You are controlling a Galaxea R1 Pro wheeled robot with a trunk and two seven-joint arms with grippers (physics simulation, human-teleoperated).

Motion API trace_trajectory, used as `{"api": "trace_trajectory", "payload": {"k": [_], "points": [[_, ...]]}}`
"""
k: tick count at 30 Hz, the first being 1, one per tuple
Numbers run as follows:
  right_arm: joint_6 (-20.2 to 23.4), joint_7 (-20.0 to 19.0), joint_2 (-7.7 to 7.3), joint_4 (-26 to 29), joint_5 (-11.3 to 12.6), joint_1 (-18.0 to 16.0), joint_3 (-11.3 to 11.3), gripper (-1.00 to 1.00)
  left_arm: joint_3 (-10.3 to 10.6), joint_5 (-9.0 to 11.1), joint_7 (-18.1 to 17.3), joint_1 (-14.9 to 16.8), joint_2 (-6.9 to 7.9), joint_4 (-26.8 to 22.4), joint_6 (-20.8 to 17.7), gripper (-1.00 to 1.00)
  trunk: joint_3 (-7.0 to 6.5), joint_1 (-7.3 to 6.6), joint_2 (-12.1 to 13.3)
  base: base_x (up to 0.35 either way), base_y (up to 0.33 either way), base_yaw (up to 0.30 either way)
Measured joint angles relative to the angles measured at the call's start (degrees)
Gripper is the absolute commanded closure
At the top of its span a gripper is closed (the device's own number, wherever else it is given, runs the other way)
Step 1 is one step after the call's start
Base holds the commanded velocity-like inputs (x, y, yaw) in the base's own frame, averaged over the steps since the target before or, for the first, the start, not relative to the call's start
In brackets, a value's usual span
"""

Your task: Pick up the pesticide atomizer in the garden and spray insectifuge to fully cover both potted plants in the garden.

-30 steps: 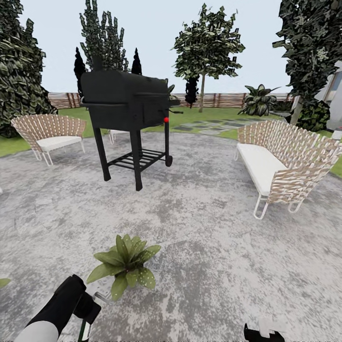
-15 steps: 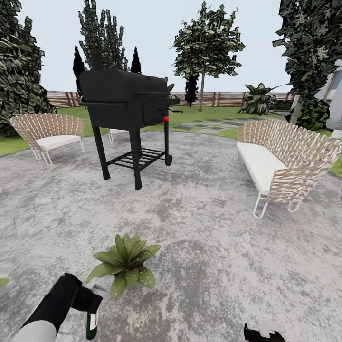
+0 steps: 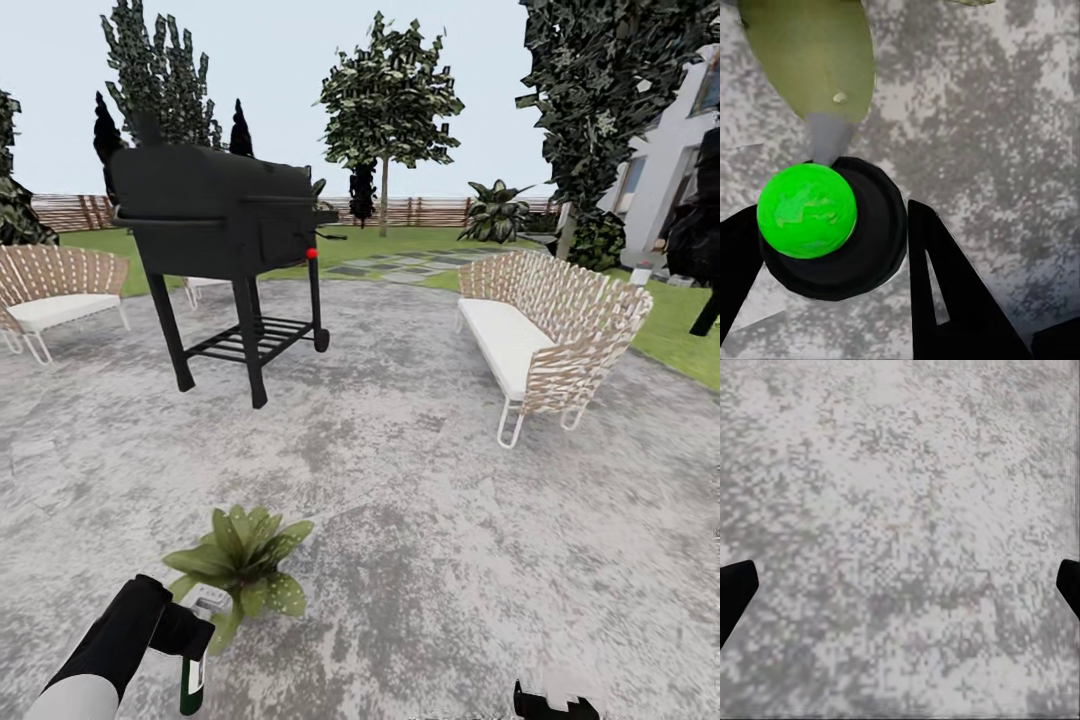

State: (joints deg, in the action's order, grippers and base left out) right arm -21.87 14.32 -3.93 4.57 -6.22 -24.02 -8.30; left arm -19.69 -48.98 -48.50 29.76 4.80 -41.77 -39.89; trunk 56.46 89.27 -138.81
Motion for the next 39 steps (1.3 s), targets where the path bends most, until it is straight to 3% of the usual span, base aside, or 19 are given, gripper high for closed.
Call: {"api": "trace_trajectory", "payload": {"k": [8, 15, 20, 28, 34, 36, 39], "points": [[0.00, 0.00, 0.06, -0.01, 0.00, -0.01, 0.05, -1.00, -0.02, -0.36, 0.00, -0.08, 0.12, 0.16, 0.00, 1.00, -0.02, 0.02, 0.00, -0.057, 0.282, -0.104], [-0.02, 0.03, 0.05, -0.02, -0.03, -0.02, 0.05, -1.00, 0.16, -0.73, 0.09, -0.15, -0.08, 0.89, -0.03, 1.00, -0.02, 0.01, 0.00, -0.177, 0.065, -0.001], [-0.02, 0.03, 0.05, -0.01, 0.03, 0.00, 0.06, -1.00, 0.76, -5.38, 0.19, -0.82, -0.41, 0.89, -0.04, 1.00, -0.02, 0.00, 0.00, -0.005, 0.001, -0.152], [-0.02, 0.17, 0.05, -0.02, -0.03, -0.02, 0.05, -1.00, 0.88, -5.94, 0.26, -0.94, -0.28, 0.89, -0.08, 1.00, -0.02, 0.00, 0.00, 0.000, 0.000, -0.117], [-0.11, 0.03, -0.22, -0.10, -0.29, -0.02, 0.06, -1.00, 0.43, -6.00, 0.33, -2.01, 1.18, 0.54, 0.01, 1.00, -0.02, 0.00, 0.00, 0.000, 0.000, -0.001], [-0.11, 0.03, -0.21, -0.10, -0.29, -0.02, 0.05, -1.00, 0.74, -5.77, 1.18, -2.20, 1.01, 0.36, -0.08, 1.00, -0.02, 0.00, 0.00, 0.000, 0.000, 0.000], [-0.11, -0.09, -0.14, -0.10, -0.30, -0.02, 0.09, -1.00, 0.67, -5.22, 6.44, -2.27, 0.45, 0.59, -0.24, 1.00, -0.02, 0.00, 0.00, 0.000, 0.000, 0.000]]}}
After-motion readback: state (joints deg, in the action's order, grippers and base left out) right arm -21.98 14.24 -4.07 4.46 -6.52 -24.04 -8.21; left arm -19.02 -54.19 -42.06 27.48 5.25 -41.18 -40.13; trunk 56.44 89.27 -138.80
